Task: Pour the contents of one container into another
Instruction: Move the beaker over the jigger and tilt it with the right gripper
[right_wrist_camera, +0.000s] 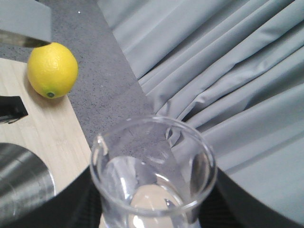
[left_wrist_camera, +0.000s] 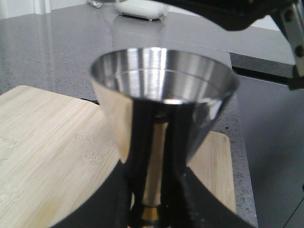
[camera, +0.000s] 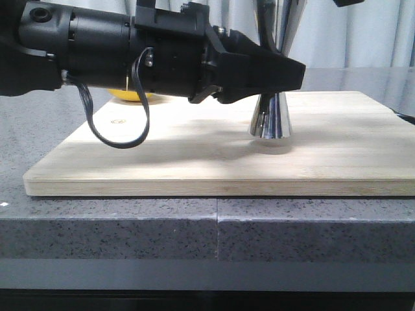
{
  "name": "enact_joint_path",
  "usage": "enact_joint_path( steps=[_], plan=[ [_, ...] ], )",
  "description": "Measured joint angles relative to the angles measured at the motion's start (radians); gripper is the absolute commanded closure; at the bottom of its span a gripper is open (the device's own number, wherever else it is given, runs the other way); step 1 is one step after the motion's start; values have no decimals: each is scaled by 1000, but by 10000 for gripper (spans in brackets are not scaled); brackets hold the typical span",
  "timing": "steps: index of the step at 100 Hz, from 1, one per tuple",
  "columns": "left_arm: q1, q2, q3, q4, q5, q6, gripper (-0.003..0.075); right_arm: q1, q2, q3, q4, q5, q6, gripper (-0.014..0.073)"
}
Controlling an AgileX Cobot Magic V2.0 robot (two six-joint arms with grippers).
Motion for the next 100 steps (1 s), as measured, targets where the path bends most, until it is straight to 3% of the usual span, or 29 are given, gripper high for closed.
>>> enact_joint_path(
  steps=[100],
  plan=[
    [0,0,0,3,-1,0,741,0,0,0,-127,0,0,364]
  ],
)
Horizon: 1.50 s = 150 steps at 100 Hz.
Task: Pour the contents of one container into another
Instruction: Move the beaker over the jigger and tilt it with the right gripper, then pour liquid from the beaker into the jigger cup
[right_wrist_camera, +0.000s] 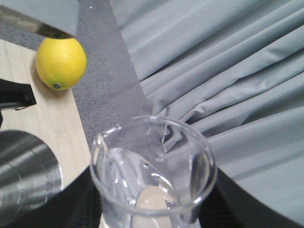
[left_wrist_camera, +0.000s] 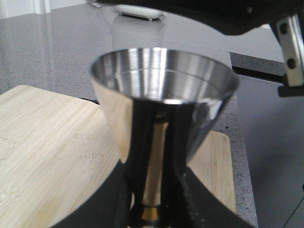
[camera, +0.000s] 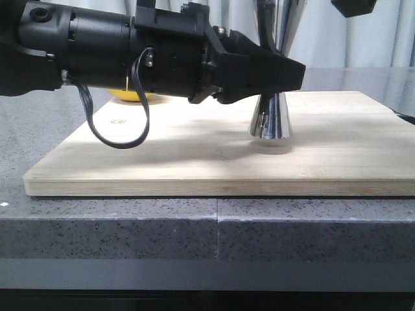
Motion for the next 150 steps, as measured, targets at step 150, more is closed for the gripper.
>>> enact_joint_path(
  steps=[150],
  plan=[
    [0,0,0,-1,0,0,741,0,0,0,-145,0,0,364]
  ],
)
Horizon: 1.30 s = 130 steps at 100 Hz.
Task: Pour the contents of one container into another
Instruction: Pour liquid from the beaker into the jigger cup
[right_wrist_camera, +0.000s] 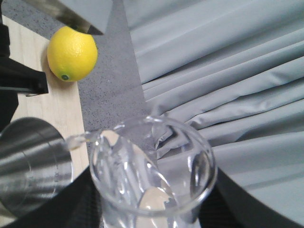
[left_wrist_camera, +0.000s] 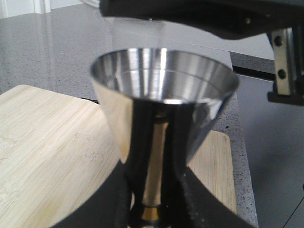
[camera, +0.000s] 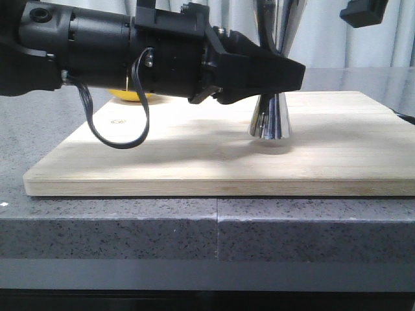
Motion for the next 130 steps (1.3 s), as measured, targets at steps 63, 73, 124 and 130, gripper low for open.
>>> enact_joint_path(
  steps=[63,73,124,130],
  plan=[
    [0,0,0,0,0,0,741,0,0,0,-63,0,0,364],
    [0,0,0,0,0,0,741,0,0,0,-72,7,0,364],
    [0,0,0,0,2,0,741,0,0,0,-91,25,-1,364],
    [0,0,0,0,2,0,741,0,0,0,-93,25,-1,364]
  ],
)
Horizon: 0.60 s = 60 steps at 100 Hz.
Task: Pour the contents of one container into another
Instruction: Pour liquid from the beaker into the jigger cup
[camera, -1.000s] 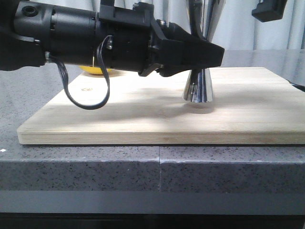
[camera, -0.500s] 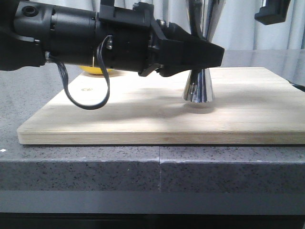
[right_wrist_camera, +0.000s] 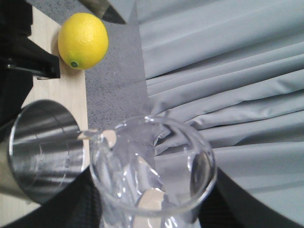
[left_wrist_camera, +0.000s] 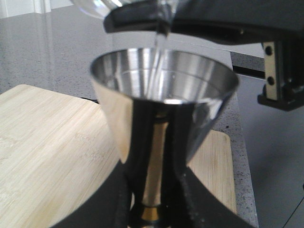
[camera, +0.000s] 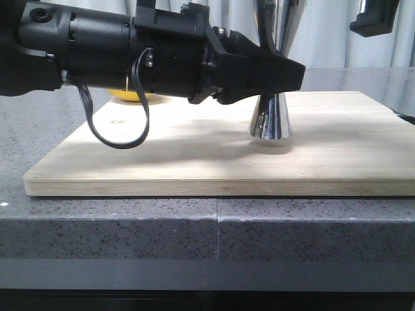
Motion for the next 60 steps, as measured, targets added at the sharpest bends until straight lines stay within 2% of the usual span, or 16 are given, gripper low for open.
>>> enact_joint_path(
  steps=[60],
  plan=[
    [0,0,0,0,0,0,741,0,0,-18,-41,9,0,364]
  ],
)
